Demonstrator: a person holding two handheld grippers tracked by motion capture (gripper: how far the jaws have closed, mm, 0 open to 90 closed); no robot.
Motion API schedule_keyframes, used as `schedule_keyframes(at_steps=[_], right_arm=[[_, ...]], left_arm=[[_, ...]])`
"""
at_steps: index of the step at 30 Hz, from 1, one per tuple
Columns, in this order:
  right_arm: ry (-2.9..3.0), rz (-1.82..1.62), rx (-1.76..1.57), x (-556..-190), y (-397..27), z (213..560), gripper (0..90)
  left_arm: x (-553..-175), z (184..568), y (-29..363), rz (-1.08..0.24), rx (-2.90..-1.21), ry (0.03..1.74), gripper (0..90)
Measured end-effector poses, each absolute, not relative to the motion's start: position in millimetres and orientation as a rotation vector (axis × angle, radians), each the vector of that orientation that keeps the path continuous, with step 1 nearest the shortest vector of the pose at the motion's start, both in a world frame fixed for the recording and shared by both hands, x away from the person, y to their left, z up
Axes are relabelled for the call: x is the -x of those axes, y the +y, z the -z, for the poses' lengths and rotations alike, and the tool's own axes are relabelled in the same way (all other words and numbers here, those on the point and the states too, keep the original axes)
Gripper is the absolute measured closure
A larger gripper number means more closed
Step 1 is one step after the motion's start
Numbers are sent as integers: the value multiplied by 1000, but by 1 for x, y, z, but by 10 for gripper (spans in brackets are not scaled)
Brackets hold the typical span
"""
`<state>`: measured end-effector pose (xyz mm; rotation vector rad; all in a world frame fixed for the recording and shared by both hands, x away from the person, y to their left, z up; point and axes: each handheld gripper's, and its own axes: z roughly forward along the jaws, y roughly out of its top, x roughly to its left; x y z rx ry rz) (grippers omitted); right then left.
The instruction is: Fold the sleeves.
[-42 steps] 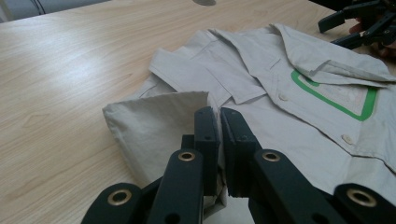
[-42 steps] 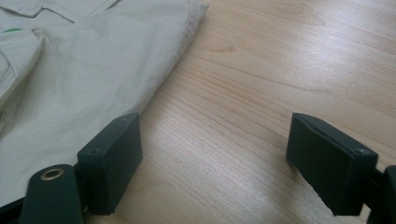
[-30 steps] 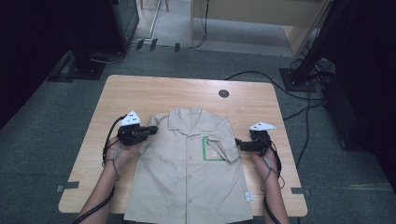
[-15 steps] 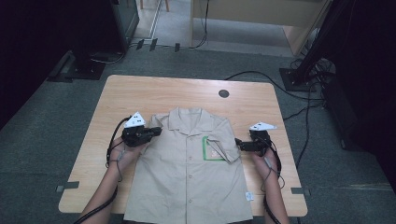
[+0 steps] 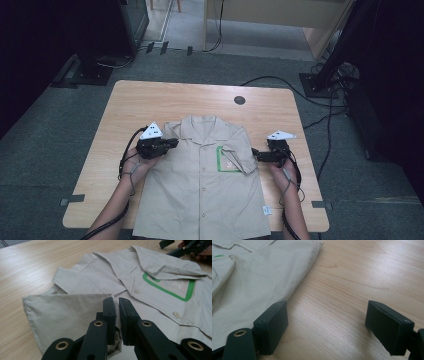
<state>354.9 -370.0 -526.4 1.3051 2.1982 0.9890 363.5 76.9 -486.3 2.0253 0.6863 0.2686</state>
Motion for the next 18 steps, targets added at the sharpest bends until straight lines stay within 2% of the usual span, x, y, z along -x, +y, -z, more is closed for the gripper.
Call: schedule_keyframes(at_steps=[18], right_arm=[[2198,-988,-1305,-355,-370,526,180]], left_arm=[[-359,488,63,-251,-2052,647,816]])
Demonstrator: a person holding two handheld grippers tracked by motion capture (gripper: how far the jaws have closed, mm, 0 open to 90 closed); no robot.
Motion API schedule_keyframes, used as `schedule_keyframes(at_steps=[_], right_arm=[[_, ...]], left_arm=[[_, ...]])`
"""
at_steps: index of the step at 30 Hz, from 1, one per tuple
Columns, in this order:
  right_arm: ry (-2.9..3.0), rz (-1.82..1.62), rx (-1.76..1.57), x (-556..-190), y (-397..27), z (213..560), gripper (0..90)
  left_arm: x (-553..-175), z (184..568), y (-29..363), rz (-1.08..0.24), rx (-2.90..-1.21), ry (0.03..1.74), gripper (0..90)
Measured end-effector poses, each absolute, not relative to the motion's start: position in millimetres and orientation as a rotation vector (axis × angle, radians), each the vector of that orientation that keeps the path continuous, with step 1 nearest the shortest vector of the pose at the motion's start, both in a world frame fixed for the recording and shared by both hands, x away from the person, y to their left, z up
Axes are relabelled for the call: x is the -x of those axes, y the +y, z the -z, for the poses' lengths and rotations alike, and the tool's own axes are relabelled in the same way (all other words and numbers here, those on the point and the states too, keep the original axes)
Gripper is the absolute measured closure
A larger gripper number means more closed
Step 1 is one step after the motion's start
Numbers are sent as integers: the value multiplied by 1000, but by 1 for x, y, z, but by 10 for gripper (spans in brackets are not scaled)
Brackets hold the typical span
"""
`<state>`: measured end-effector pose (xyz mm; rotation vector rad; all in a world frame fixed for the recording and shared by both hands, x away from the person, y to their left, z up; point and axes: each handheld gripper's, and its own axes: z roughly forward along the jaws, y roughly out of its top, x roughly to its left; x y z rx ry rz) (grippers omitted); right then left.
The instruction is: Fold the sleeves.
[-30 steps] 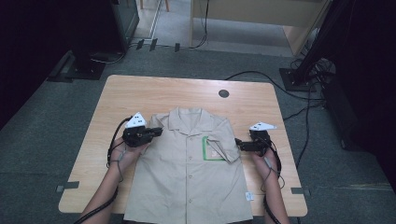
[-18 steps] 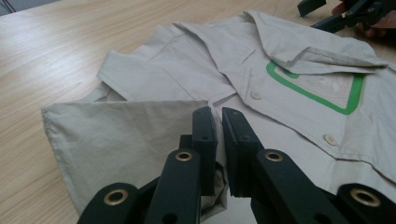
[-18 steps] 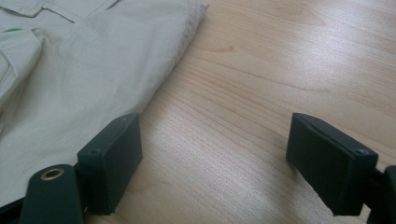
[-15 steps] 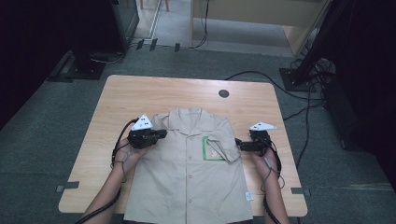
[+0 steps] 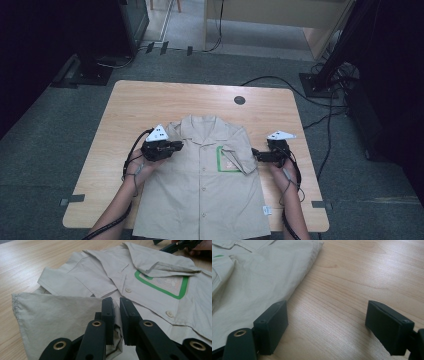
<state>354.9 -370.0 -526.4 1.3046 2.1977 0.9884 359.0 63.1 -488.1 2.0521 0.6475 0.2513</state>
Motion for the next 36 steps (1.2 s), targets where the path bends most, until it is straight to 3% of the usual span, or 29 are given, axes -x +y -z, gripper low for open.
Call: schedule_keyframes(at_steps=[23,36], right_arm=[[2198,-988,-1305,-355,-370,526,180],[2198,-989,-1305,-355,-370,526,180]], left_arm=[[-350,473,55,-218,-2054,624,671],[-356,484,66,-308,-2095,632,404]])
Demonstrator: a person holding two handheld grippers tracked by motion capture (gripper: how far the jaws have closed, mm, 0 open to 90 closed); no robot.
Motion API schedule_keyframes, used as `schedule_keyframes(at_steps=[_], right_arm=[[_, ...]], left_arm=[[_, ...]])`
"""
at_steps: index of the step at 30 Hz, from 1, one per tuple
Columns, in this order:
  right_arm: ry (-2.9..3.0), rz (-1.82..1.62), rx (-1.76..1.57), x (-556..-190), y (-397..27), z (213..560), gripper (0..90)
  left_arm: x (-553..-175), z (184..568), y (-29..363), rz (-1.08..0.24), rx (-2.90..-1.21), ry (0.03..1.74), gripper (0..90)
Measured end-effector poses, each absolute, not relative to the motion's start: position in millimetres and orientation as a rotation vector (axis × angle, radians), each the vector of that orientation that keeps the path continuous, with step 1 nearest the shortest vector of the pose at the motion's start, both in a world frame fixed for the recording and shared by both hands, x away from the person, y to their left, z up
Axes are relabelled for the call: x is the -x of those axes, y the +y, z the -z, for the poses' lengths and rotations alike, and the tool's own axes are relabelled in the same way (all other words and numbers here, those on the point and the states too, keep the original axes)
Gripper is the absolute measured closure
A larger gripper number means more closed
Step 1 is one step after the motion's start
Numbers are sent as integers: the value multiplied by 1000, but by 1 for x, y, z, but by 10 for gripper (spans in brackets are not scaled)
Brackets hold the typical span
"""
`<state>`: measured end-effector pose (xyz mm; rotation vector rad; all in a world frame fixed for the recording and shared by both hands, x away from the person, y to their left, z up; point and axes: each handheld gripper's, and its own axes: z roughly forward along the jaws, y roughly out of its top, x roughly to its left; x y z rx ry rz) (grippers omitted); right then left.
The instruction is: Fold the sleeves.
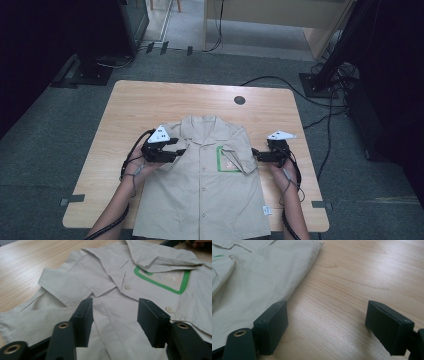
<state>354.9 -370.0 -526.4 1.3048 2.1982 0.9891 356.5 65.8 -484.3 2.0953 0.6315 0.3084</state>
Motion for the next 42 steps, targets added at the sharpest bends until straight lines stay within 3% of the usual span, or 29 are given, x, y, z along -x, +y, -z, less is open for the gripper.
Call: schedule_keyframes(at_steps=[12,42], right_arm=[[2198,-989,-1305,-355,-370,526,180],[2198,-989,-1305,-355,-370,526,180]], left_arm=[[-364,490,88,-344,-2074,677,300],[-372,501,114,-362,-2054,759,284]])
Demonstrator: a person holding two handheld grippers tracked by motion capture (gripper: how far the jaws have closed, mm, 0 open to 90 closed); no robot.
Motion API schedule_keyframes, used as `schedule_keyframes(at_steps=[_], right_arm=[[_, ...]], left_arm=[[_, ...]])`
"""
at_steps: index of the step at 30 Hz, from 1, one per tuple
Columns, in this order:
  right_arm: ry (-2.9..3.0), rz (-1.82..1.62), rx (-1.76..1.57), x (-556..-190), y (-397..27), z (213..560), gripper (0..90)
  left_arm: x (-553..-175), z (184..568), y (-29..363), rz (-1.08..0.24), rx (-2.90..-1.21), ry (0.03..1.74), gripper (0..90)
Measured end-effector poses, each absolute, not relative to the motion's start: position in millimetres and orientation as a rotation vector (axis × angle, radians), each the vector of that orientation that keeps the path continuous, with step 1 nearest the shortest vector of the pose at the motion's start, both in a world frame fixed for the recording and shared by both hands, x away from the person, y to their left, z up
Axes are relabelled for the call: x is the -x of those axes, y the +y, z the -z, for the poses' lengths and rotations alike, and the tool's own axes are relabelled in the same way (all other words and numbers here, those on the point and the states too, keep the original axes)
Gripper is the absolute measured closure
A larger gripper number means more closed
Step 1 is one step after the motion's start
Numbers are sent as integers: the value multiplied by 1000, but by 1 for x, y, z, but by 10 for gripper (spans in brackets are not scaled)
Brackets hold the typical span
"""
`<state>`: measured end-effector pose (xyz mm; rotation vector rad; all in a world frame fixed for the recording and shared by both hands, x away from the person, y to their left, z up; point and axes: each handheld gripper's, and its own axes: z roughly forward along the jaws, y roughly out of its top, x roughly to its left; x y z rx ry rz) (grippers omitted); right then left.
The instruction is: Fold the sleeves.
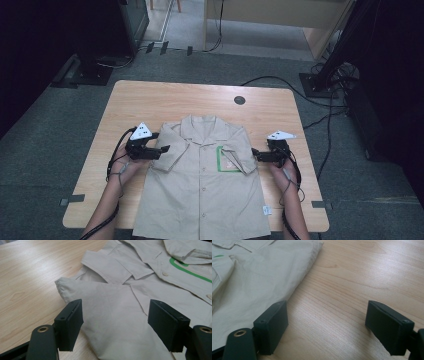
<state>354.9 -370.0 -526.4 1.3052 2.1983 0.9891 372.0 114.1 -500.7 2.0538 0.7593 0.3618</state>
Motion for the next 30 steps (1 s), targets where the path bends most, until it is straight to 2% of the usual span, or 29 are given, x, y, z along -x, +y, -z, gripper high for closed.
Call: schedule_keyframes(at_steps=[30], right_arm=[[2198,-989,-1305,-355,-370,526,180]], left_arm=[[-379,511,136,-356,-2050,829,284]])
